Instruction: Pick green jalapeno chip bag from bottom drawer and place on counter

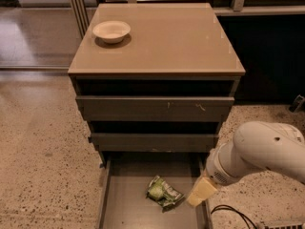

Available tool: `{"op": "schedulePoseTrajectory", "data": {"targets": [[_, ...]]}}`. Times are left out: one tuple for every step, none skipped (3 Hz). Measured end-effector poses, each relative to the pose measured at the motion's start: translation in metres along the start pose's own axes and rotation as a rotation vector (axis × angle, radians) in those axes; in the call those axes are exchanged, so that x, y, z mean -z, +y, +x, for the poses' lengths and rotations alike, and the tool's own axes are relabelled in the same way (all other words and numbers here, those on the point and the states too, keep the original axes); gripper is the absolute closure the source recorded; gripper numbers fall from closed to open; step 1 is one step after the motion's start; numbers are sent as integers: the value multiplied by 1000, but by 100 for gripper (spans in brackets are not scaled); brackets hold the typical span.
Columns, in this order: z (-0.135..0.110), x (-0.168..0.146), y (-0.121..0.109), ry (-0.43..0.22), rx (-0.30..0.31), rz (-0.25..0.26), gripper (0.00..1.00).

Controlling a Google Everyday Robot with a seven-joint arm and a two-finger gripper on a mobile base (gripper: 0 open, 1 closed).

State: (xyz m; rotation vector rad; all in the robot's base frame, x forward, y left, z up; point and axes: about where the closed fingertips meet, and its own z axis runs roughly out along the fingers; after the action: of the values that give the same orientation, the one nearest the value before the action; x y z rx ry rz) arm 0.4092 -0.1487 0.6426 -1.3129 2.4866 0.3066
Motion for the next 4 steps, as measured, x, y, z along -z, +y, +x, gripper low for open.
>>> {"op": "schedulePoseTrajectory", "data": {"targets": [[-3,-50,22,-23,-11,-19,0],[0,-56,23,-16,-21,-25,0],[22,-105,26,23,-60,-56,0],[27,-161,22,-4,-123,-92,0]]}}
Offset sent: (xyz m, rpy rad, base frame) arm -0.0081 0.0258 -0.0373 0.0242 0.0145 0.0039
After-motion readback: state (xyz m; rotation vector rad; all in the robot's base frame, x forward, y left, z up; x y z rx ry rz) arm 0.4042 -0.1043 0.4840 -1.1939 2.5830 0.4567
